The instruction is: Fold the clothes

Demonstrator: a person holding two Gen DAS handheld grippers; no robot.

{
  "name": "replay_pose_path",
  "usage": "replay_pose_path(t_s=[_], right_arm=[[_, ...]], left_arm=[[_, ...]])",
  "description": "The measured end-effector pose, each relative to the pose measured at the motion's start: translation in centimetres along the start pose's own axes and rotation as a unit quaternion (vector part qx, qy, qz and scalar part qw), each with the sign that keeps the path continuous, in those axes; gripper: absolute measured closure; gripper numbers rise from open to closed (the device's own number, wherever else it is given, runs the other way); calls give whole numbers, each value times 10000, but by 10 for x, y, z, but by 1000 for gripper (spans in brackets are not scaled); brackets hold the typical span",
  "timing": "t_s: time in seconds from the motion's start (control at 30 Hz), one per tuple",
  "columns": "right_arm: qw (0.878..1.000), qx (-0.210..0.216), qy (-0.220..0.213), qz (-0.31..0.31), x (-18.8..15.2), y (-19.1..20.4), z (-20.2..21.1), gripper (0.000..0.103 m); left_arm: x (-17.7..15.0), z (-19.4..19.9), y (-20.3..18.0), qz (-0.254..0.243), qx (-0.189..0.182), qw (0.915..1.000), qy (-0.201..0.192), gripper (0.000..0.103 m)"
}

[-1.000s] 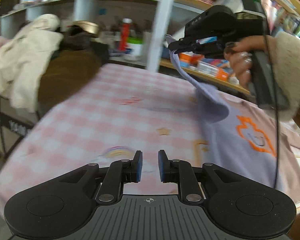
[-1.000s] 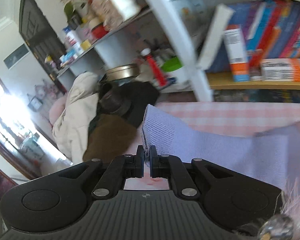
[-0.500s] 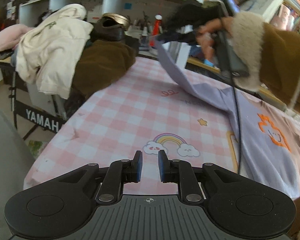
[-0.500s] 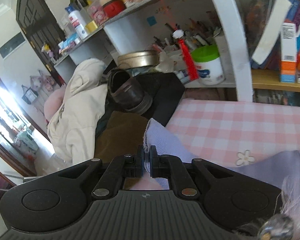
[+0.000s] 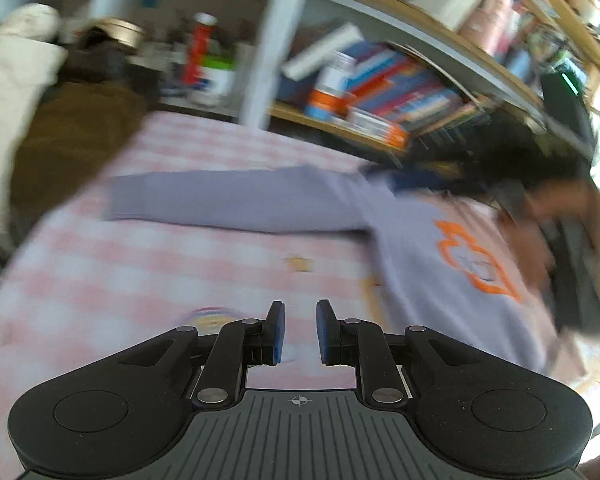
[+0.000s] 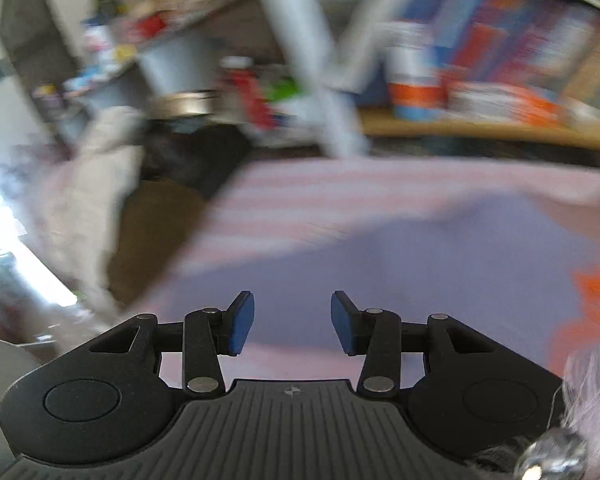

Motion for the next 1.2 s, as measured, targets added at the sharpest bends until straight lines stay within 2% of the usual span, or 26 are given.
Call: replay_pose_path(t_s=[0.1,0.23,0.4,0.53,0.7,0.83,1.07,1.1,1.17,1.2], right_arm=[[9964,-743,-50,-412,-30,-69,41,62],[9814,-1617,-226,-1007,-68,-145,101,63],[9582,-2380,-533,-1495,-108,-209,162,63],[9454,-2834,-635,-1479,-127,-247,192,64],[9388,-3062,-583,-1465,-137,-283,212,65],[9465,-2847,-409,-1467,-144,-294,214,71],[9555,-2600,-186,-1378,-155,-298,216,78],[9570,-2546,-180,-1377,-156,-298,216,78],[9605,-2436,-162,-1334,-157,-297,216,87],[9624,-2387,-144,-1290,-156,-296,215,88]], left_arm=[[1,-26,-26,-45,-458,9988,155,85],[0,-52,-58,-130,-818,9959,375,69],[-6,-68,-81,-115,-784,9949,620,68],[-15,-74,-92,-147,-498,9952,832,68],[-24,-74,-98,0,-112,9954,955,68],[-24,-74,-102,79,250,9947,991,68],[-26,-75,-111,149,603,9927,1029,70],[-27,-75,-112,164,640,9925,1032,71],[-28,-74,-112,230,694,9921,1022,77],[-29,-73,-113,257,717,9917,1031,91]])
Point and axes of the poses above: each gripper's, at about its wrist camera, not at the fingertips, and z roughly against the way its jaws point, y to its left, x to its top, the point moved 9 cm from there along -z, roughly the way its jaws point, and after that the axes turned 7 degrees about -z, right-handed, at the moved point
